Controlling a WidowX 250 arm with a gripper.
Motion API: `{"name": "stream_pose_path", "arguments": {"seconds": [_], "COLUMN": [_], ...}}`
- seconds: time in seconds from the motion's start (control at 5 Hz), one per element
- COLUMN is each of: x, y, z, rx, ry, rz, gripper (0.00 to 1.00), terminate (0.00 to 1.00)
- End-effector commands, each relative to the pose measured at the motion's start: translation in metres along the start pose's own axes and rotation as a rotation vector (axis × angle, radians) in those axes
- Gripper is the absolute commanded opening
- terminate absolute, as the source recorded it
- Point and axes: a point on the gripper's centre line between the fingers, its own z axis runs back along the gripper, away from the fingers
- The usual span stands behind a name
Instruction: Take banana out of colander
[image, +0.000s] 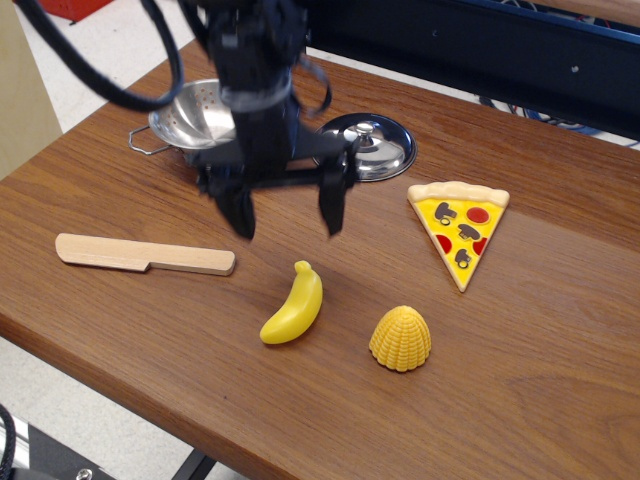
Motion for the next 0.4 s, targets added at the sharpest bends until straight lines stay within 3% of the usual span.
{"name": "stream_pose_path", "arguments": {"seconds": [0.0,0.2], "x": [0.0198,0.0198], "y": [-0.0005,-0.0005], "z": [0.0343,0.0343], "rx": [-0.048,-0.048], "ry": [-0.064,-0.064], "rz": [-0.013,-0.013], "gripper": [1.0,1.0], "terminate": [0.0,1.0]}}
